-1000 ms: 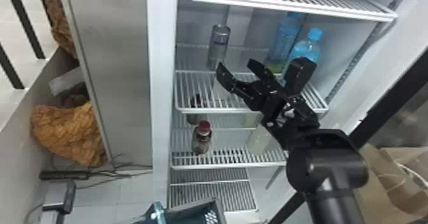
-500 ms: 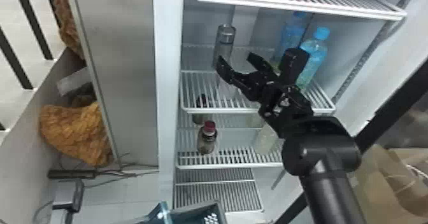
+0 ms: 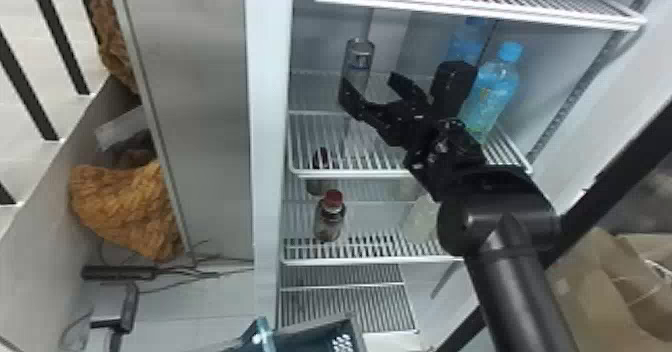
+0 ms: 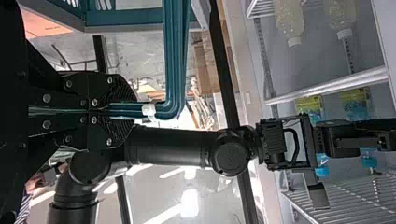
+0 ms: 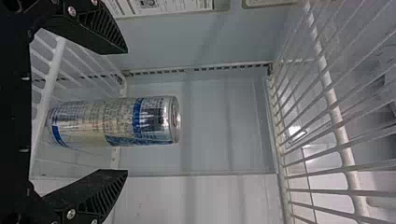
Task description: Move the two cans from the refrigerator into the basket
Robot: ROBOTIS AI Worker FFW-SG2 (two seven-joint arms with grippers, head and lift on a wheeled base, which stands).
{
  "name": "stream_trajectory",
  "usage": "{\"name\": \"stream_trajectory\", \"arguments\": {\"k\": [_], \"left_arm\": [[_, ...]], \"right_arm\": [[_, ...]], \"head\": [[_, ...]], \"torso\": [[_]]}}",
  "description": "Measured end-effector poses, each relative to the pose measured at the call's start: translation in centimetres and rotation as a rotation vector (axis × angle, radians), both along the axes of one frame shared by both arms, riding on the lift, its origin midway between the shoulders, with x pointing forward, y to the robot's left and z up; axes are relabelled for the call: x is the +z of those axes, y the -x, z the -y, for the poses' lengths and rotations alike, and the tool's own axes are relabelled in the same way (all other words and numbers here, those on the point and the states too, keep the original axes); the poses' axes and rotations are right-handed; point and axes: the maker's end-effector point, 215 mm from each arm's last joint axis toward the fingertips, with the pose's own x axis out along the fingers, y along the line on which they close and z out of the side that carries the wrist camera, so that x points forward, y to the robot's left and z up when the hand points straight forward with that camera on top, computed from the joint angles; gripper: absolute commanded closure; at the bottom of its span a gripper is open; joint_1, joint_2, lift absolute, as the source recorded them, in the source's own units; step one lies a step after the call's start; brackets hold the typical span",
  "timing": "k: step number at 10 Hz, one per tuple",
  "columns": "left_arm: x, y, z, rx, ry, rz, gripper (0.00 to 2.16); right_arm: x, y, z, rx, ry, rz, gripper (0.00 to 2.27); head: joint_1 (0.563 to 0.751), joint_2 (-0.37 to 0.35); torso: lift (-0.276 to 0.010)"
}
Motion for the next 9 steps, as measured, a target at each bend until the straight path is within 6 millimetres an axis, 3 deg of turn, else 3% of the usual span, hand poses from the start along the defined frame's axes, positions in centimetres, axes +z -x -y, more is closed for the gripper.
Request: {"name": "stream_trajectory", "arguments": {"k": [9], "left_arm": [[0.0,0.0,0.1,-0.006,0.001,-0.001,1.2]], "right_arm": [[-0.6,-4.0,-0.7,-0.019,0.04,-0.042,0.13]], "head": [[0.695,-0.171]], "torso": [[-0.035]]}}
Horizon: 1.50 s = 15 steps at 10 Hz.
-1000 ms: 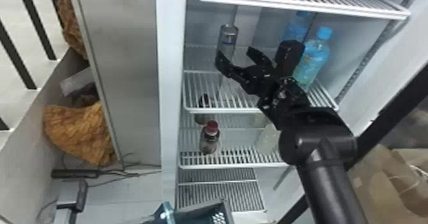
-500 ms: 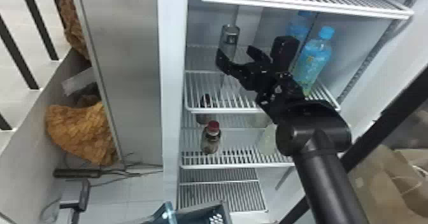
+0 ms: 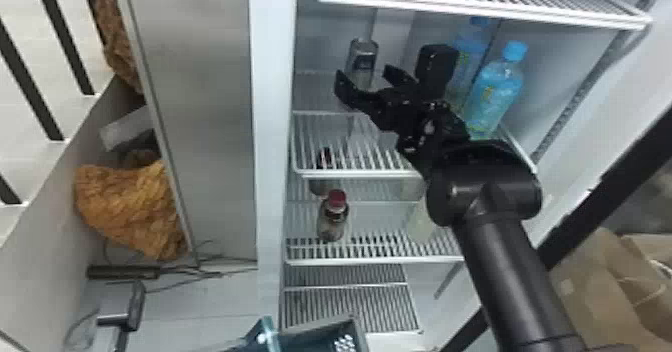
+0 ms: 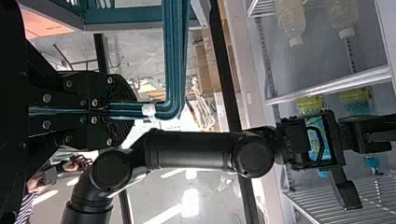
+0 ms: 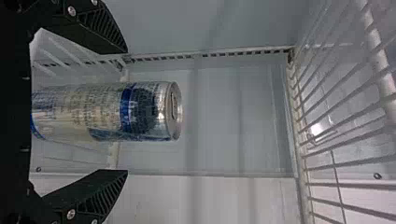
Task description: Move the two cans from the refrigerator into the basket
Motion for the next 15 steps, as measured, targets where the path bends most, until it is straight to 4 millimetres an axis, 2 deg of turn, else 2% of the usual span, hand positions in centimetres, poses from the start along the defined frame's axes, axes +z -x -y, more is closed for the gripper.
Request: {"name": "stream_trajectory", "arguments": {"k": [4,5,6,7,9,12,15], "left_arm": [[0.0,0.0,0.0,-0.001,0.001,0.001,1.2],[0.0,-0.1,0.0,-0.001,0.001,0.001,1.2],[0.1,-0.1,0.1,-0.002,0.001,0.003,1.2],[0.1,-0.1,0.1,-0.003,0.001,0.002,1.2],[0.1,-0.1,0.1,-0.003,0.003,0.002,1.2],[0.2,-0.1,0.1,-0.004,0.005,0.004,1.2],[0.2,-0.1,0.1,-0.004,0.005,0.005,1.2]], "right_arm": [[-0.5,-1.2,-0.3,-0.011,0.027,-0.018,0.13],[-0.3,-1.4,-0.3,-0.012,0.032,-0.017,0.2],[-0.3,-1.6,-0.3,-0.012,0.034,-0.017,0.49],[-0.6,-1.6,-0.2,-0.013,0.031,-0.026,0.88],[-1.2,-1.6,-0.2,-0.012,0.023,-0.044,1.17],[-0.8,-1.5,-0.1,-0.014,0.027,-0.034,1.23],[0.4,0.1,0.5,-0.023,0.017,0.002,1.23]], "head": [[0.695,-0.164],[0.695,-0.164],[0.695,-0.164],[0.695,-0.164],[0.695,-0.165],[0.695,-0.166],[0.695,-0.177]], "torso": [[-0.035],[-0.035],[-0.035],[-0.035],[-0.035],[-0.035],[-0.035]]}}
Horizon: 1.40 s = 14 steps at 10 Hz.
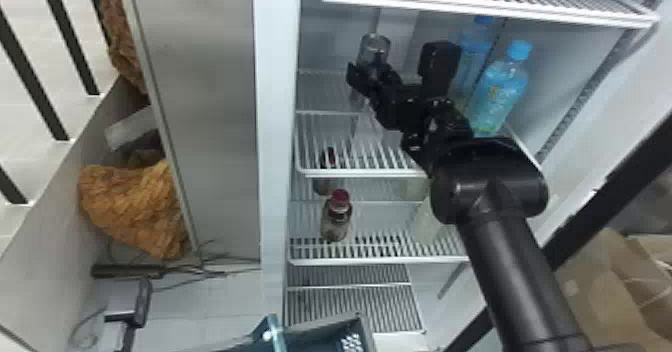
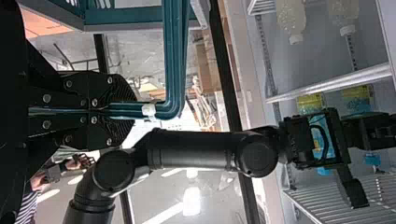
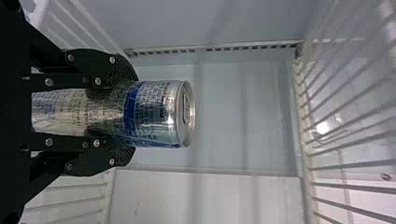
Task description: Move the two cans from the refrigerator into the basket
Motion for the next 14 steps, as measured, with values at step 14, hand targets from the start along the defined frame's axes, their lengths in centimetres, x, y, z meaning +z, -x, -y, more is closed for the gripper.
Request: {"name": "stream_trajectory", "arguments": {"k": [14], "left_arm": [[-0.3,0.0,-0.1,0.0,-0.01,0.0,1.2]], "right_arm": [[3.6,16.0,-2.6,0.135,-0.077,0.005,1.23]], "head": [[0.695,-0.178]], "torso": [[-0.035]]}}
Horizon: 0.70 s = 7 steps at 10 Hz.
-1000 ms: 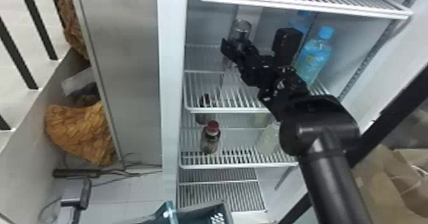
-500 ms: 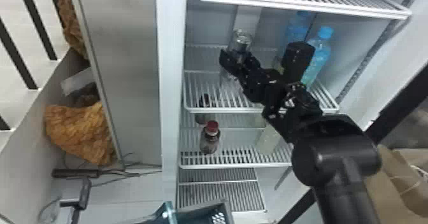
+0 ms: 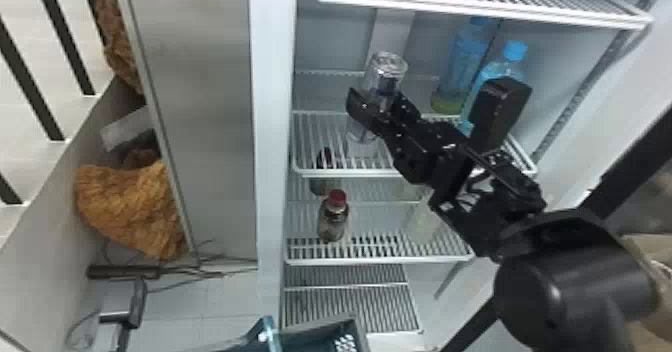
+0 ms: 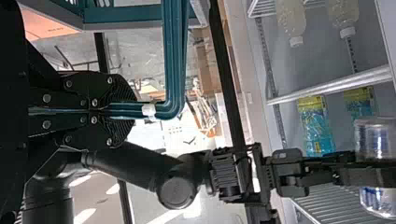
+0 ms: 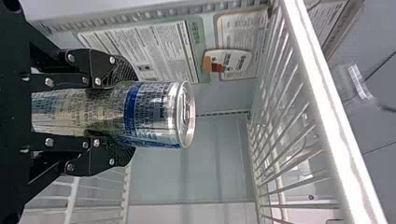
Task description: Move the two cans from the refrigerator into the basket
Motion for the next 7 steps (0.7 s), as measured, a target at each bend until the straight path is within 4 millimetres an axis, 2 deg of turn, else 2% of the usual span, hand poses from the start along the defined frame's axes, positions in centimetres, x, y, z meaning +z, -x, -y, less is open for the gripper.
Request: {"name": "stream_trajectory", "arguments": {"k": [3,5,7], "left_arm": [[0.0,0.0,-0.1,0.003,0.0,-0.001,1.2],[0.0,-0.1,-0.2,0.008,0.002,-0.002,1.2],[-0.1,-0.2,-0.4,0.015,0.002,-0.004,1.2]], "right_arm": [[-1.3,4.2,0.2,0.029,0.01,-0.059,1.23],[-3.0,7.0,0.2,0.047,0.011,-0.117,1.23],[-5.1,10.1,-0.7,0.089,0.007,-0.19,1.23]], "head": [[0.695,-0.19],[0.695,-0.198],[0.695,-0.195]], "torso": [[-0.035],[-0.035],[-0.035]]}}
